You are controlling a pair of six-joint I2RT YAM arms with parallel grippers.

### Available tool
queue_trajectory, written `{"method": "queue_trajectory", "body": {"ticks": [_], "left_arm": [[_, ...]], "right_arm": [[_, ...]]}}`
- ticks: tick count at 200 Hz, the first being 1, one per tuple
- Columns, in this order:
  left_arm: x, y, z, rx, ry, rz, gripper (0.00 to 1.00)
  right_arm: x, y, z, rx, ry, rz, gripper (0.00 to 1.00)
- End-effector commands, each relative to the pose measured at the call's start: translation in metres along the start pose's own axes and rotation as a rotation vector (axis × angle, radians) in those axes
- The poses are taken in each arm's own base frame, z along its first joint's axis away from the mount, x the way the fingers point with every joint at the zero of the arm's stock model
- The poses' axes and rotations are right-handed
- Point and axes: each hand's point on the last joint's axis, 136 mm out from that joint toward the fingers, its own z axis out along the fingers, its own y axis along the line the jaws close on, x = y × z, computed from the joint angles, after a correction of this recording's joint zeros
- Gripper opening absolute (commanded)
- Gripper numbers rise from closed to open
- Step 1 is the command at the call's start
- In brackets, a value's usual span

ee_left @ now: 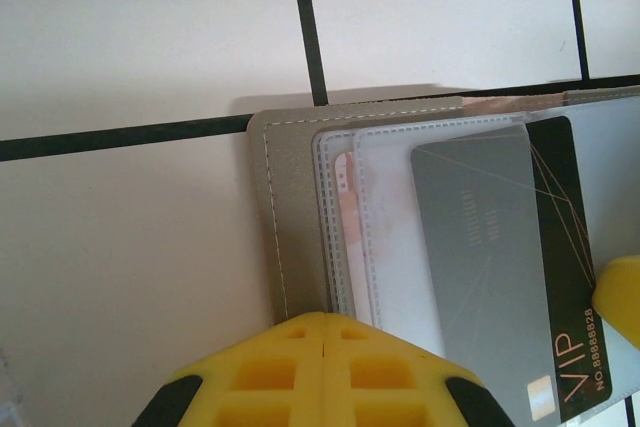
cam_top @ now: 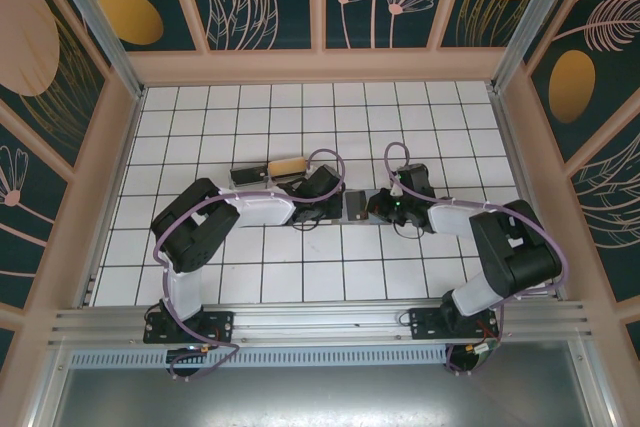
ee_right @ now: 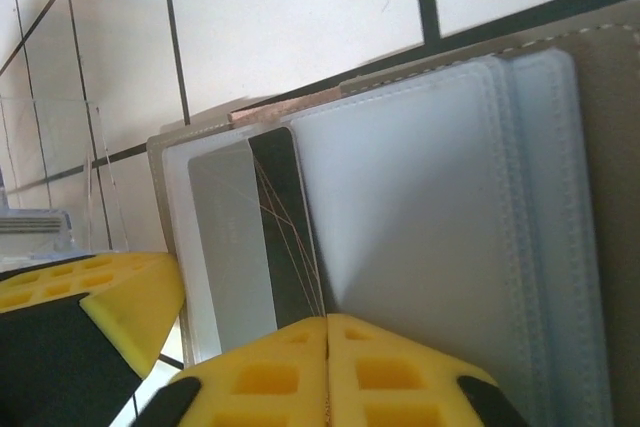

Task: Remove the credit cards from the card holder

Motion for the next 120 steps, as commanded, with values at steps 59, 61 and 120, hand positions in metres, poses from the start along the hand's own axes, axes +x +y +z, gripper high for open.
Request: {"method": "queue_trajectory", "body": {"ticks": [59, 61, 120], "left_arm": [[0.015, 0.012, 0.011, -0.04, 0.066, -0.003, 0.0], [0.015, 0.012, 0.011, -0.039, 0.067, -0.002, 0.0], [0.016, 0.011, 0.012, -0.038, 0.072, 0.001, 0.0]], "right_arm": [[0.001, 0.014, 0.004, -0.071, 0.027, -0.034, 0.22], [0.001, 0.015, 0.004, -0.072, 0.026, -0.034, 0.22], [0.004, 0.011, 0.012, -0.057, 0.051, -0.041, 0.22]]}}
